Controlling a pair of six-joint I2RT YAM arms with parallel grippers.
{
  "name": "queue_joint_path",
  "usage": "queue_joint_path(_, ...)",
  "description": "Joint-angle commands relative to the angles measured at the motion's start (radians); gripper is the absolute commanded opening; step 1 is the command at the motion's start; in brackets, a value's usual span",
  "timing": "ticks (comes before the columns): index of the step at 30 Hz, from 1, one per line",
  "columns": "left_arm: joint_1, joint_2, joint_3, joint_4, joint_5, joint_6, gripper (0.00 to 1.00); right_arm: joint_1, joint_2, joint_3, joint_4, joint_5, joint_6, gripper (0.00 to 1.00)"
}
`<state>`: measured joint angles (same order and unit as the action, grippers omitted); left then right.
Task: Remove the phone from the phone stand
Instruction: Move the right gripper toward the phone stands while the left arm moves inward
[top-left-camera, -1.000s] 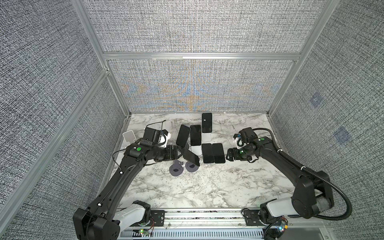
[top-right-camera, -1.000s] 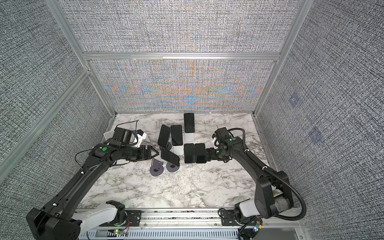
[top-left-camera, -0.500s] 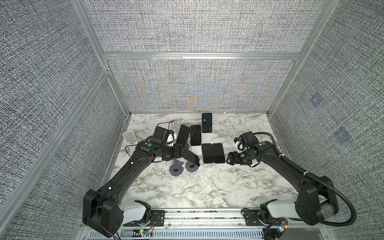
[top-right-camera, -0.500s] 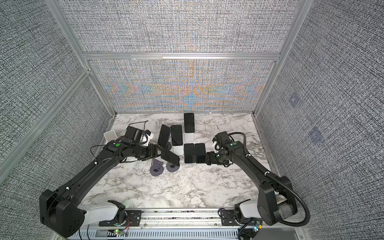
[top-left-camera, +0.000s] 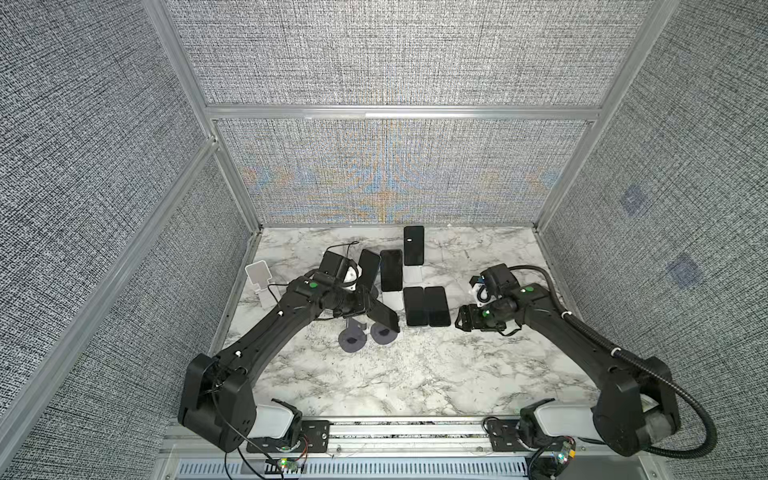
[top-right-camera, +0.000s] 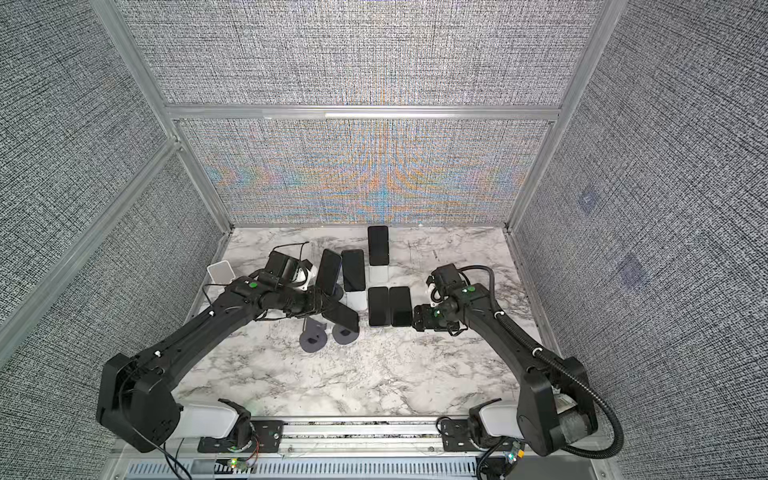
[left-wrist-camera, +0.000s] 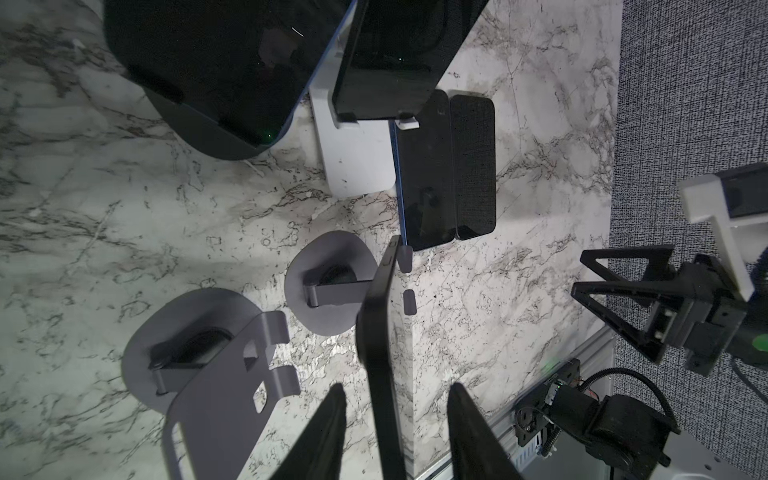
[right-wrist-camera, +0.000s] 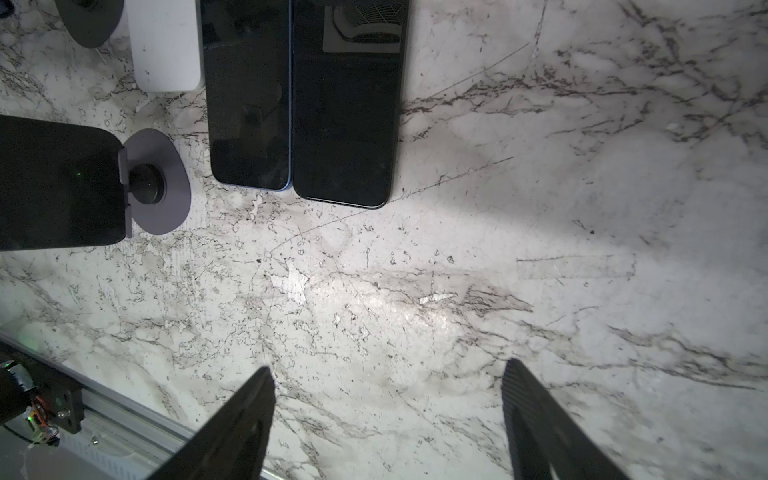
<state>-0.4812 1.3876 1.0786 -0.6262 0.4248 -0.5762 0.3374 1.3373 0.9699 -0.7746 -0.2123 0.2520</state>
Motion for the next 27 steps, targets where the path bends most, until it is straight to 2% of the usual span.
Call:
queue_joint_path(1, -0.002, 0.004, 0.007, 0.018, -0.006, 0.003, 0.34, 0.000, -0.004, 0.000, -0.021, 0.014, -0.005, 0.76)
queue_joint_path(4, -0.003, 0.008, 0.006, 0.018, -0.005, 0.008, 0.30, 0.000, -0.009, 0.000, -0.025, 0.018, -0.008, 0.76)
queue_joint_path(10, -0.006, 0.005, -0.001, 0.006, -0.009, 0.015, 0.16, 0.001, -0.022, 0.001, -0.035, 0.025, -0.012, 0.76)
queue_joint_path(18, -0.007, 0.005, 0.006, 0.001, -0.003, 0.028, 0.06, 0.001, -0.049, 0.016, -0.053, -0.005, -0.022, 0.76)
queue_joint_path(23, -0.007, 0.003, 0.042, -0.021, 0.014, 0.052, 0.04, 0.010, -0.082, 0.056, -0.066, -0.047, -0.099, 0.76)
queue_joint_path(27, -0.007, 0.022, 0.121, -0.054, 0.083, 0.087, 0.00, 0.035, -0.114, 0.095, -0.070, -0.086, -0.194, 0.76)
